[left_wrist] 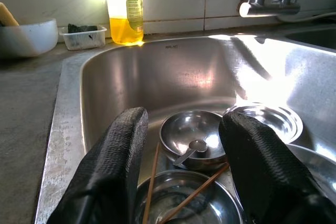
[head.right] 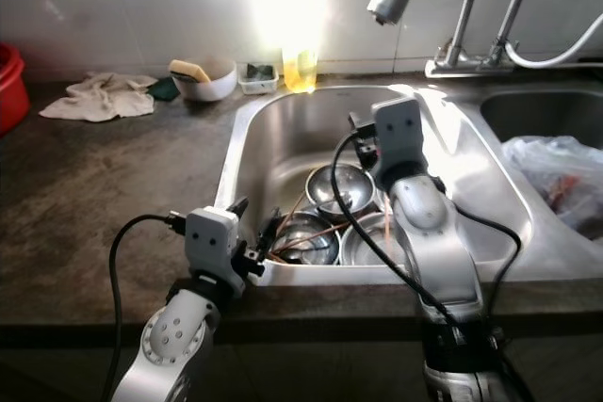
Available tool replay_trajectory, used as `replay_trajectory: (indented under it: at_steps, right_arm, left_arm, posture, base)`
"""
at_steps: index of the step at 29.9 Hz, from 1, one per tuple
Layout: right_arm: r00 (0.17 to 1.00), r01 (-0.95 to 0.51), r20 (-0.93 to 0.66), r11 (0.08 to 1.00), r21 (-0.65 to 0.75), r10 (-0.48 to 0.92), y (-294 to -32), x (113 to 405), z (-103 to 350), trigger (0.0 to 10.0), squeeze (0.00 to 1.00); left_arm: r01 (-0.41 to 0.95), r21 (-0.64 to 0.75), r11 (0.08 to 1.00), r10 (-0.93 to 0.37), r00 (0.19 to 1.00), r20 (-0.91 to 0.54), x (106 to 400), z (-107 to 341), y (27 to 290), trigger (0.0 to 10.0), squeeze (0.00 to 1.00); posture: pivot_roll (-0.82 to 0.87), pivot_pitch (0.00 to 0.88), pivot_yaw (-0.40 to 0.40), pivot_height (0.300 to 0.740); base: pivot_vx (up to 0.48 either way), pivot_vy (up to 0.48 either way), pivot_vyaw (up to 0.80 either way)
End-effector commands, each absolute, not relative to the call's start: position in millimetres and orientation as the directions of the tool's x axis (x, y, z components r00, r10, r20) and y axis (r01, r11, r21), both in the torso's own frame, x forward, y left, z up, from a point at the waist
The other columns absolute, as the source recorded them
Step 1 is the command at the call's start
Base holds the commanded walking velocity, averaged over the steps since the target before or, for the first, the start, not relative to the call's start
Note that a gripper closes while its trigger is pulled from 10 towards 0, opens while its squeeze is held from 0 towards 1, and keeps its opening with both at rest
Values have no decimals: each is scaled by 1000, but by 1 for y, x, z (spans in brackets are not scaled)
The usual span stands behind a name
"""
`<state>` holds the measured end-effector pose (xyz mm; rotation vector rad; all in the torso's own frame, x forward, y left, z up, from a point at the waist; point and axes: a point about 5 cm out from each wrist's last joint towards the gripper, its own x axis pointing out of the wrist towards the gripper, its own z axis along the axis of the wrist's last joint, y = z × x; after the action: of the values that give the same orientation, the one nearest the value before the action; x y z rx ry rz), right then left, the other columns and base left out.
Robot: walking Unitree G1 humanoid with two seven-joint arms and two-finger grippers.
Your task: Kitchen organization
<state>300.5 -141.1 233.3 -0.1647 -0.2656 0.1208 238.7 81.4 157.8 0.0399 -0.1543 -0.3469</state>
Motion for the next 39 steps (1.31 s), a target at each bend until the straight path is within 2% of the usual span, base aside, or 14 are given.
replay_trajectory:
  at_steps: [1, 7, 10, 20, 33, 39]
  right_arm:
    - [942, -71, 314, 984, -163, 120, -145, 289, 243, 10000, 0]
    - [964, -26, 260, 990, -140, 62, -151, 275, 222, 10000, 0]
    - [976, -24, 213, 993, -113, 48, -145, 270, 207, 10000, 0]
    - [991, -52, 114, 989, -138, 68, -138, 270, 182, 10000, 0]
    - [989, -43, 137, 993, -112, 58, -137, 270, 182, 10000, 0]
    - [988, -89, 111, 988, -126, 103, -133, 268, 176, 10000, 0]
  left_arm:
    - [333, 77, 940, -342, 925, 166, 237, 165, 83, 10000, 0]
    - [329, 71, 942, -336, 929, 158, 237, 161, 84, 10000, 0]
    - [323, 66, 944, -329, 930, 162, 241, 160, 82, 10000, 0]
    - [328, 64, 942, -334, 933, 136, 250, 151, 80, 10000, 0]
    - [334, 38, 942, -336, 931, 142, 249, 149, 81, 10000, 0]
    - [337, 24, 941, -338, 935, 111, 245, 142, 87, 10000, 0]
  posture:
    - [102, 78, -19, 740]
    - [94, 53, -13, 740]
    - [83, 0, -13, 740]
    - [59, 0, -18, 740]
    - [63, 0, -9, 740]
    - [64, 0, -8, 740]
  base:
    - [0, 0, 0]
    - [0, 0, 0]
    - [0, 0, 0]
    - [0, 0, 0]
    - [0, 0, 0]
    - [0, 0, 0]
